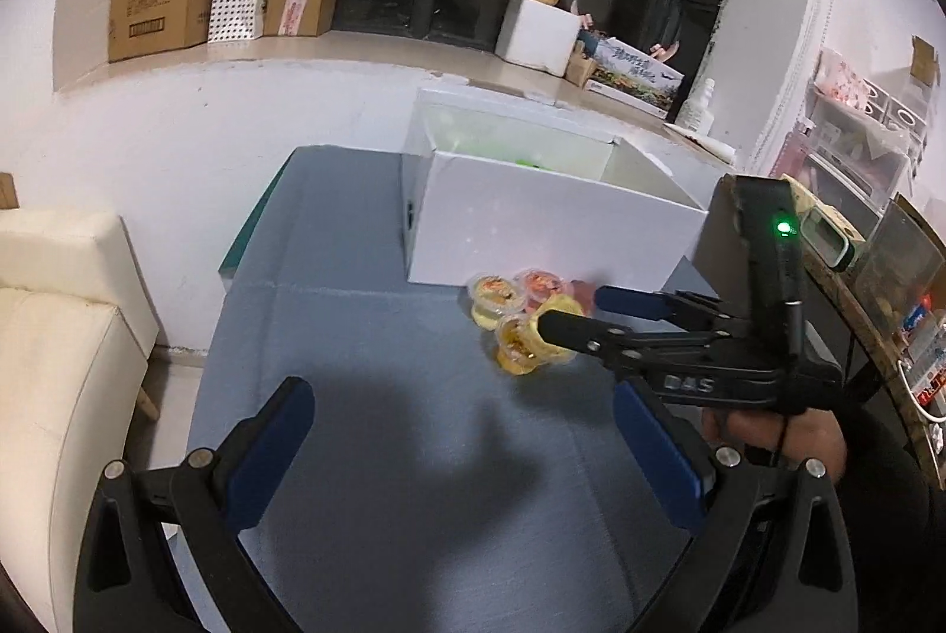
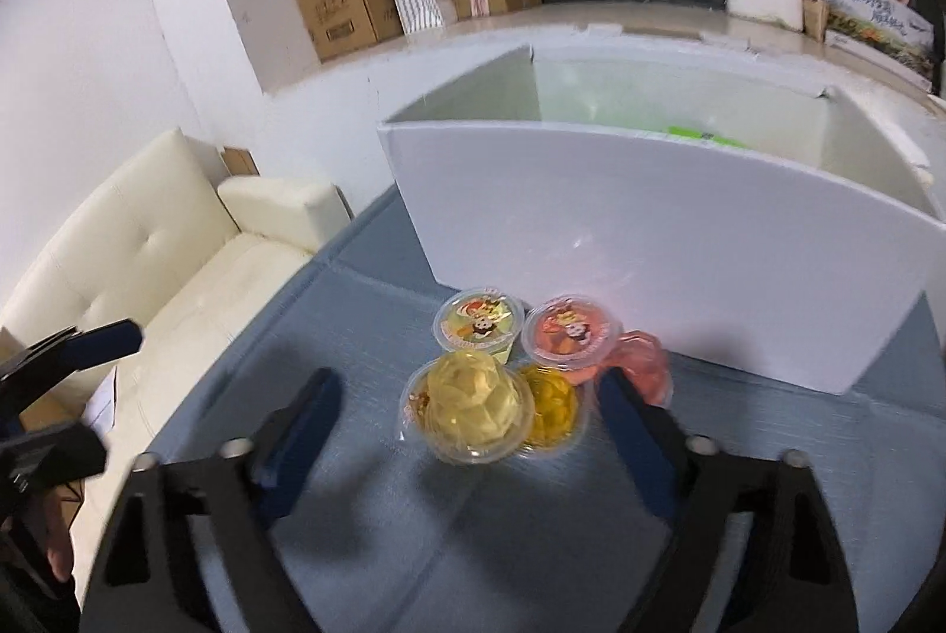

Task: Organize snacks
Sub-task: 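Grasp a yellow jelly cup with the right gripper, then grasp a yellow cartoon-lid jelly cup with the left gripper while the right holds its cup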

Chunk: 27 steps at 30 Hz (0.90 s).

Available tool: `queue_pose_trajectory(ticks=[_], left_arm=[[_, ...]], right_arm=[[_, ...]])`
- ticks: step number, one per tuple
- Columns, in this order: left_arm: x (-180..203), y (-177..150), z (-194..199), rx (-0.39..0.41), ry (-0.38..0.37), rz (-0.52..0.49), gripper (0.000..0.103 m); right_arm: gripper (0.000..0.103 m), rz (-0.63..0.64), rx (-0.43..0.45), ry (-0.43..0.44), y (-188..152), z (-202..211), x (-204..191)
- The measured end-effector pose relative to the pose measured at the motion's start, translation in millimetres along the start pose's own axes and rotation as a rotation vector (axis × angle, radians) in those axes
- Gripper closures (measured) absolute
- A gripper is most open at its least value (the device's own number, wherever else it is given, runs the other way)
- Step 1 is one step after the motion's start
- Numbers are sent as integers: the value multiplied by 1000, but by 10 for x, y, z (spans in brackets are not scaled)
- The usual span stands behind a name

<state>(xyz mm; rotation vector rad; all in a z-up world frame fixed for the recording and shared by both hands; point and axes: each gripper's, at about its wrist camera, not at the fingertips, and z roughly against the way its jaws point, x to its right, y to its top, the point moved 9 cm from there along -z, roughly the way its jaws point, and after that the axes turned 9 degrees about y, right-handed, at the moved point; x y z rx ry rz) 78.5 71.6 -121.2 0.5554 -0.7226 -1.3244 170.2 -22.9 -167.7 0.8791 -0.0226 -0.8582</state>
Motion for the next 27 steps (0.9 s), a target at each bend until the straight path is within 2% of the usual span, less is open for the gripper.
queue_pose_trajectory(ticks=[1,3,5,12,20,27], left_arm=[[-19,-13,-6,-5,-1,5,0],[-61,-28,-26,-12,4,14,0],[-77,-41,-42,-15,2,19,0],[0,-84,-158,-35,-15,-14,0],[439,-66,-717,-81,-77,-175,0],[683,6,-1193,-142,-90,-230,0]], right_arm=[[27,10,-13,3,-13,-50,-17],[50,26,-40,0,-48,-130,-42],[63,42,-42,-17,-56,-146,-44],[63,37,-15,4,-29,-34,-61],[63,-44,112,1,31,652,119],[63,-119,187,-32,-103,1104,386]])
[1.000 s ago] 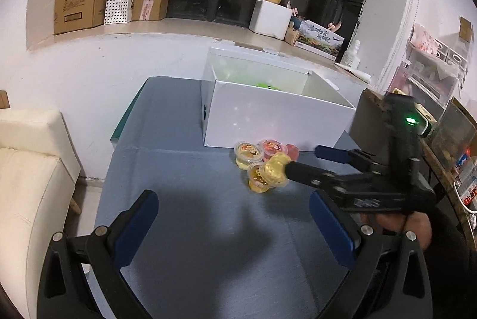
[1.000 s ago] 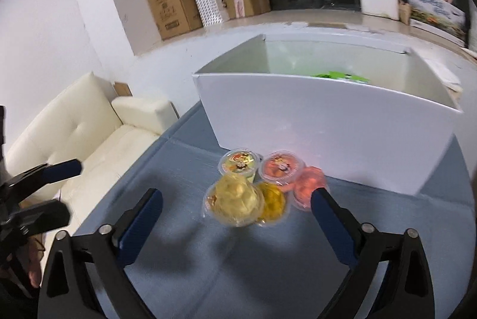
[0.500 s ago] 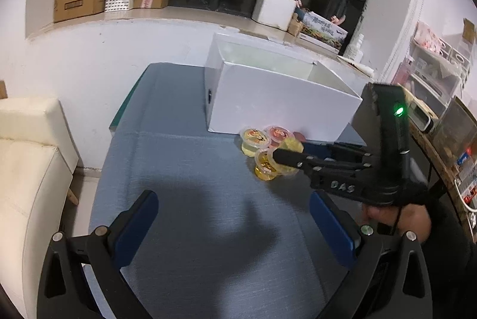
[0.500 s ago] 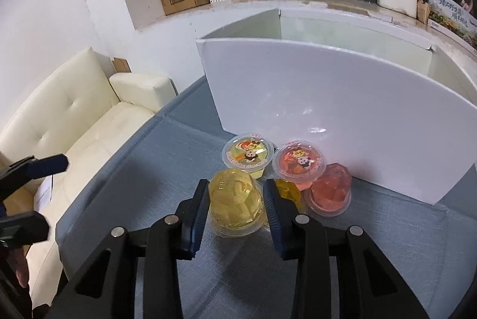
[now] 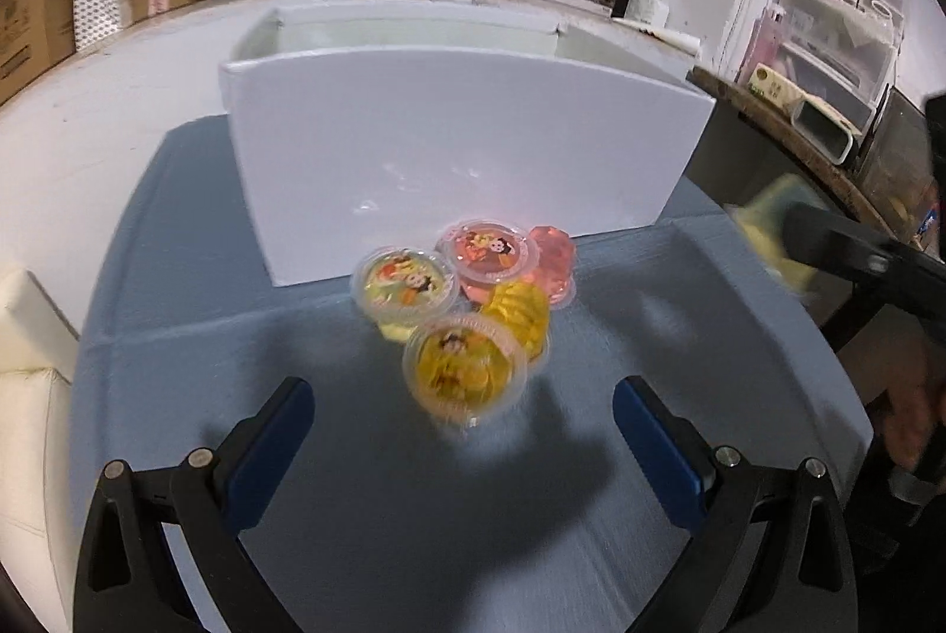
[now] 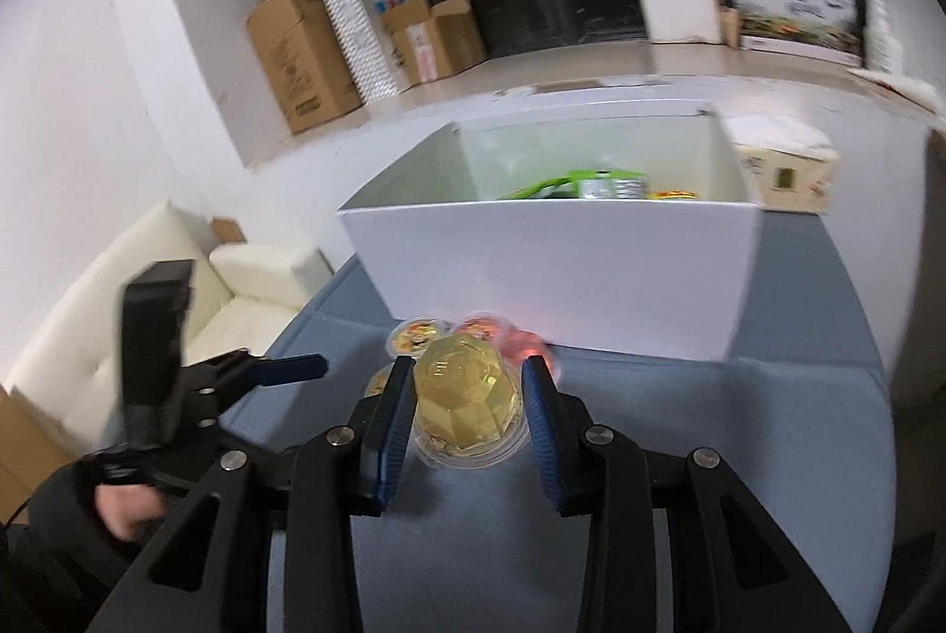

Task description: Organize snacks

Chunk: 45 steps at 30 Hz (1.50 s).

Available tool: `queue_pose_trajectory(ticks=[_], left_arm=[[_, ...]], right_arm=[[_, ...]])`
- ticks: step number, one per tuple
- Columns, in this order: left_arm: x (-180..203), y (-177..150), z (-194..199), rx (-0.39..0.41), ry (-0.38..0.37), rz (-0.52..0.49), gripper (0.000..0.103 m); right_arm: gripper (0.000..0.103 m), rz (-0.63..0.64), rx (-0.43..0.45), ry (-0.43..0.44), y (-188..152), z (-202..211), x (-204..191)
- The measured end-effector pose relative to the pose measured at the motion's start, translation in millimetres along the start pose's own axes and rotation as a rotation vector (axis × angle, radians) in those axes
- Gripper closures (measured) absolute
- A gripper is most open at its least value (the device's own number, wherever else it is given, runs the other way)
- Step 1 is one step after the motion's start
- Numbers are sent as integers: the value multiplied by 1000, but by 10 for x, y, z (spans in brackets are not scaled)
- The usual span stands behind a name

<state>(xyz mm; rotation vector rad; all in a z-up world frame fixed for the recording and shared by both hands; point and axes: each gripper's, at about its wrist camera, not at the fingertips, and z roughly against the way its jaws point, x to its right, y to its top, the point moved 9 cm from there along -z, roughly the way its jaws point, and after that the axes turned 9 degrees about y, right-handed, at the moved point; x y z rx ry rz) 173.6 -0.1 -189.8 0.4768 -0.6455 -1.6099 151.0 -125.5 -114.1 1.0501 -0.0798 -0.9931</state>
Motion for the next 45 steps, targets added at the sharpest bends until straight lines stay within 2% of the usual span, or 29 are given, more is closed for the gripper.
queue_pose_trajectory(ticks=[4,6,7,8,14,19,25,30,31,33,34,41,43,45], left_arm=[[22,32,-139,-27,-7,-4,4],[48,39,-171,-31,-18,-11,20],[55,30,-196,-47,-21,-12,43],[55,7,-232,-65,-18,-14,53],[102,-52,-146,-48,-31,-24,54],[130,-71,91,-9,-38,-19,54],[149,169,477,76,-39,-29,54],[160,302,617,113,-47,-35,54],[175,295,608,112,-47,-35,54],[170,270,566,101,-51,-30,54],[170,251,555,97,-56,-25,54],[199,209,572,101,-66,-23,54],[196,205,583,102,-70,-23,54],[195,195,581,100,-71,-22,54]], right_arm=[[63,-46,10,-12,-33,65,159],[63,-50,12,-13,-44,71,180],[63,-53,13,-12,-51,77,186],[63,-54,15,-8,-52,77,183],[63,-49,23,0,-58,108,170],[64,-42,28,7,-45,127,147],[64,-10,46,-8,65,180,147],[62,-31,-2,-39,-124,87,284],[59,-32,-14,-41,-160,56,307],[28,-39,-39,-67,-235,-15,367],[25,-44,-46,-65,-270,-55,378],[26,-37,-154,-68,-524,-476,387],[49,-19,-197,-99,-599,-598,413],[52,-14,-188,-86,-610,-614,394]])
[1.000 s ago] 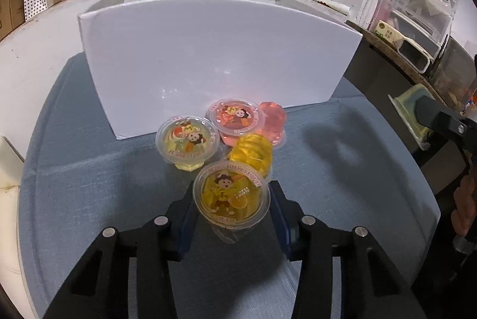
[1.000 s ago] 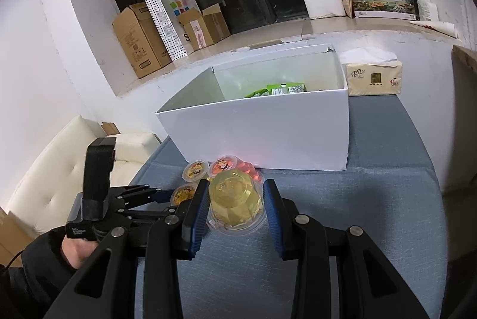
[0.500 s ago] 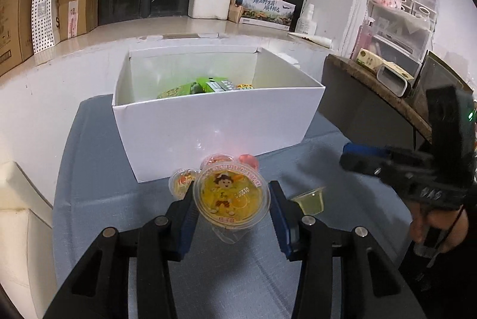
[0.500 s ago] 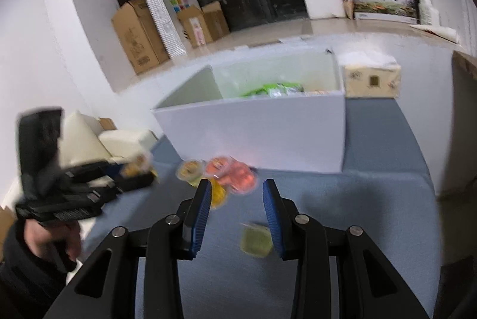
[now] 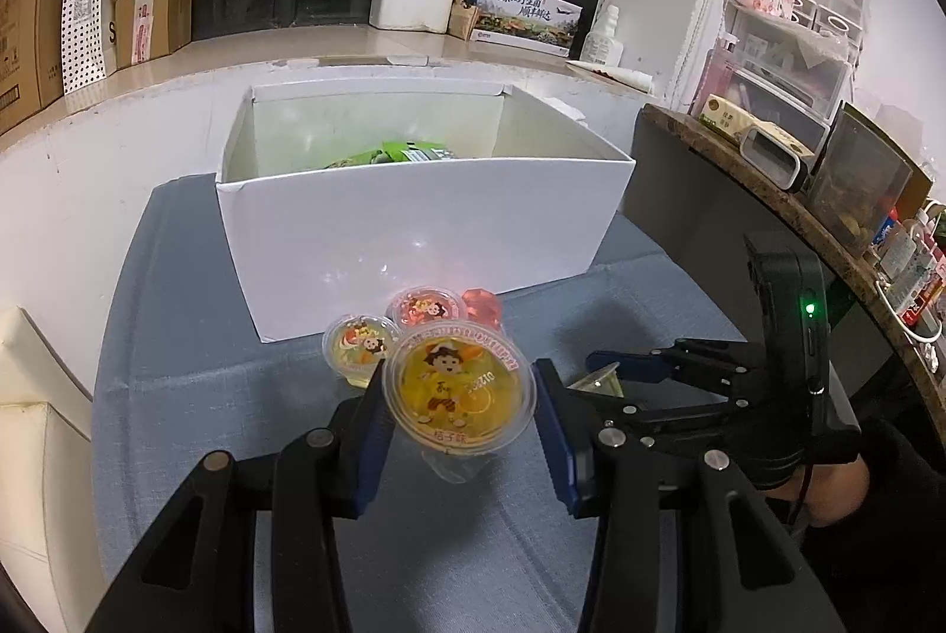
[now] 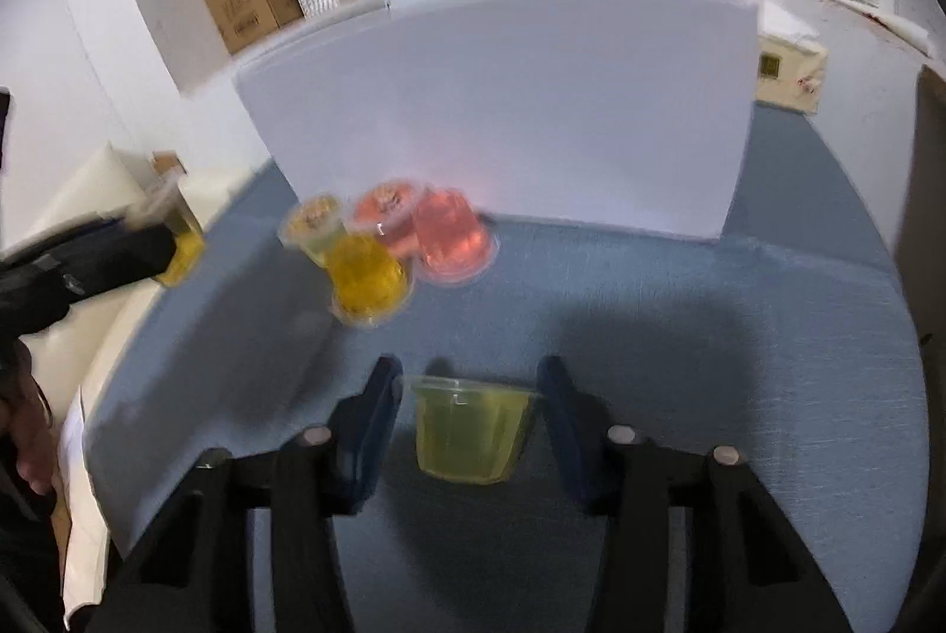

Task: Organize snacks
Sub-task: 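Carry both jelly cups into the white box and release them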

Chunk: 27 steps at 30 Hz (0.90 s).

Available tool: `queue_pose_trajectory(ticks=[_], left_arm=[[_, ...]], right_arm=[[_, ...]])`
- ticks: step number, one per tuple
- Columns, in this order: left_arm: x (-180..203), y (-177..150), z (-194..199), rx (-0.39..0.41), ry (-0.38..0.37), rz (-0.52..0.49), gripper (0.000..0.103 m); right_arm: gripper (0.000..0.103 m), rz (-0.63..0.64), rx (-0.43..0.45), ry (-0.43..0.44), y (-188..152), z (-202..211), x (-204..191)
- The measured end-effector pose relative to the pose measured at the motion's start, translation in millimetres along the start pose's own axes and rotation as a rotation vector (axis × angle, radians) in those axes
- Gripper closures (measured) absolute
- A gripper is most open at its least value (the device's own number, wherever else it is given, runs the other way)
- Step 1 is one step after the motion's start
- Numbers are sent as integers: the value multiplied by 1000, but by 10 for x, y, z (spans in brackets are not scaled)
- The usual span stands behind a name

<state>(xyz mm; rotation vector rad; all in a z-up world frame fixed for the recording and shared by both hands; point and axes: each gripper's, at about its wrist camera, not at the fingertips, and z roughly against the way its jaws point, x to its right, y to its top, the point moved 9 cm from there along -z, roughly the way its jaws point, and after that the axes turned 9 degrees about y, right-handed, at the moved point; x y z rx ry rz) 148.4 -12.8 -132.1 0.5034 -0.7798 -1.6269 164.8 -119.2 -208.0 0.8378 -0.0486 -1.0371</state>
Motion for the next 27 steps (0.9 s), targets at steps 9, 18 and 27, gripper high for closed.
queue_pose_trajectory(ticks=[9,18,27], left_arm=[[41,121,44,19,-16,-4,54],[-39,1095,96,131,-28,-14,54],[-334,1661,-535,93,37,-18,54]], right_arm=[[52,23,108,39,175,383,-82],[52,62,273,45,1195,973,-13],[52,50,246,18,2061,557,373]])
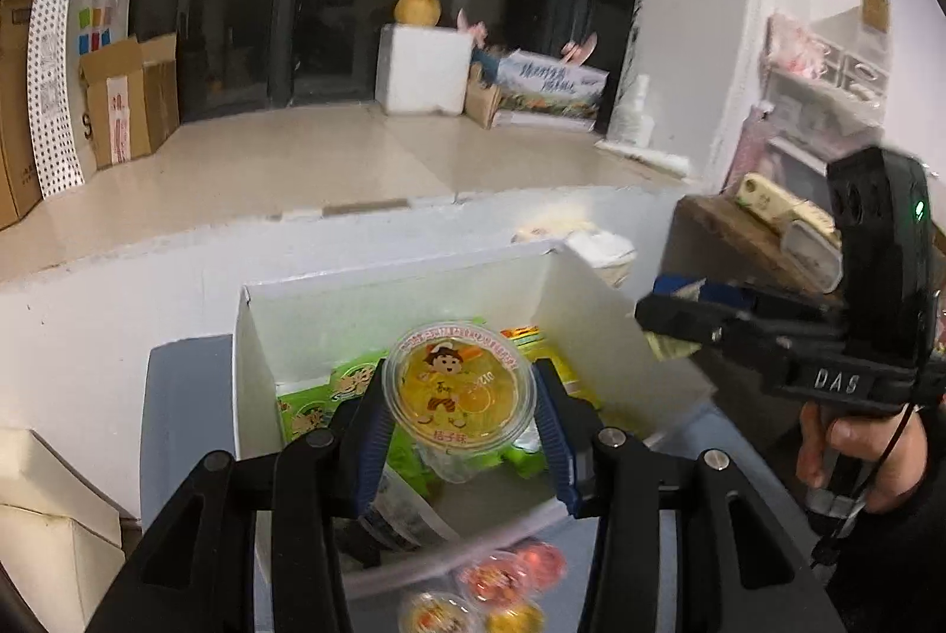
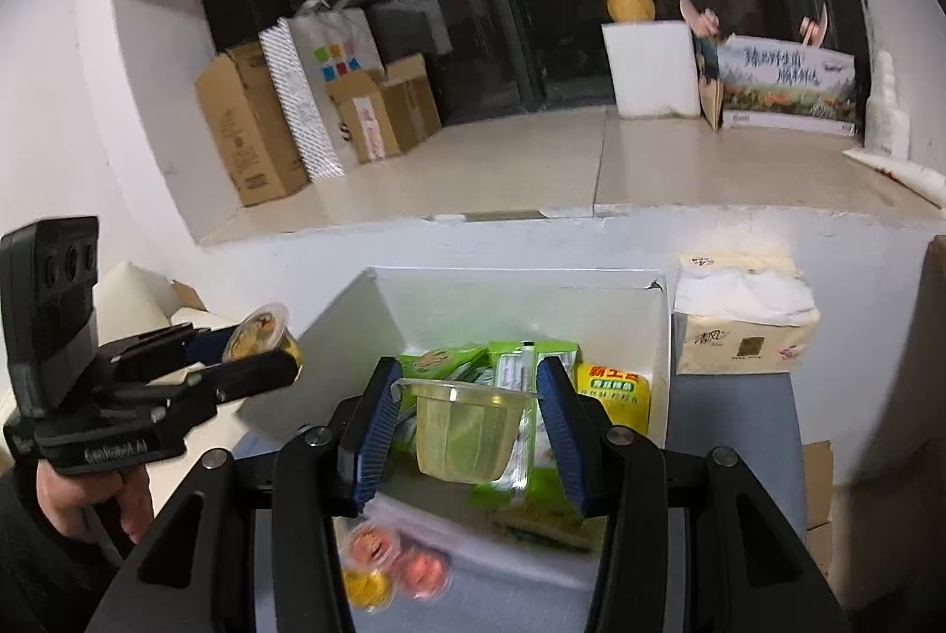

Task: Organize snacks
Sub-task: 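Carry both jelly cups into the white box and release them, then grasp a pink cartoon-lid jelly cup with the right gripper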

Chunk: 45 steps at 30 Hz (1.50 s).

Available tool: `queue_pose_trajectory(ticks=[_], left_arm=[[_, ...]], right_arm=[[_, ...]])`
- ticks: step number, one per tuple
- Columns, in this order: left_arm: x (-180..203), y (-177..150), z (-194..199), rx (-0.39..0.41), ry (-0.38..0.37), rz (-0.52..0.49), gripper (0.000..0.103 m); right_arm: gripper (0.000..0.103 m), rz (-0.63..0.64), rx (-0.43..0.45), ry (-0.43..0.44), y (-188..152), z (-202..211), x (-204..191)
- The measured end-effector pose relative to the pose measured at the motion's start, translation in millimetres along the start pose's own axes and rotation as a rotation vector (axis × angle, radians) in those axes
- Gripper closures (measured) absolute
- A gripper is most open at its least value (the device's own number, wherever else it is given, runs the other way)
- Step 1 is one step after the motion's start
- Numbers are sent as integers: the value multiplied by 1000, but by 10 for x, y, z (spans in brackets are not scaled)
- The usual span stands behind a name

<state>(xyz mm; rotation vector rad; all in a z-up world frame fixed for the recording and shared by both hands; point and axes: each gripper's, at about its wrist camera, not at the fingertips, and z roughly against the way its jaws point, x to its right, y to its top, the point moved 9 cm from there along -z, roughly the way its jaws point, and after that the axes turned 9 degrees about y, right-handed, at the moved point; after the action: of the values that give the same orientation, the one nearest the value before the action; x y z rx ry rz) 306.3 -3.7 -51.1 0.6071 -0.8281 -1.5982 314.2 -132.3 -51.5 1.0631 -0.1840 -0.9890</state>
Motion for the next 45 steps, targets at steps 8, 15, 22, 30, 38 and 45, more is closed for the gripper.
queue_pose_trajectory(ticks=[8,15,22,30,38,45], left_arm=[[-291,-201,-208,-41,66,64,0],[-351,-230,-92,-39,96,55,0],[-318,-452,339,-24,127,59,0],[-217,-1344,928,-15,110,131,0],[-196,-1842,984,-36,106,167,0],[-188,-1919,913,-51,91,178,0]], right_arm=[[6,-88,-18,-32,-68,-185,308],[0,-93,33,-13,-94,28,259],[0,-43,79,82,-328,400,-159],[0,-3,-20,38,-1284,273,-464],[0,6,-117,7,-1671,-104,-475],[0,128,-153,-9,-1523,-477,-586]])
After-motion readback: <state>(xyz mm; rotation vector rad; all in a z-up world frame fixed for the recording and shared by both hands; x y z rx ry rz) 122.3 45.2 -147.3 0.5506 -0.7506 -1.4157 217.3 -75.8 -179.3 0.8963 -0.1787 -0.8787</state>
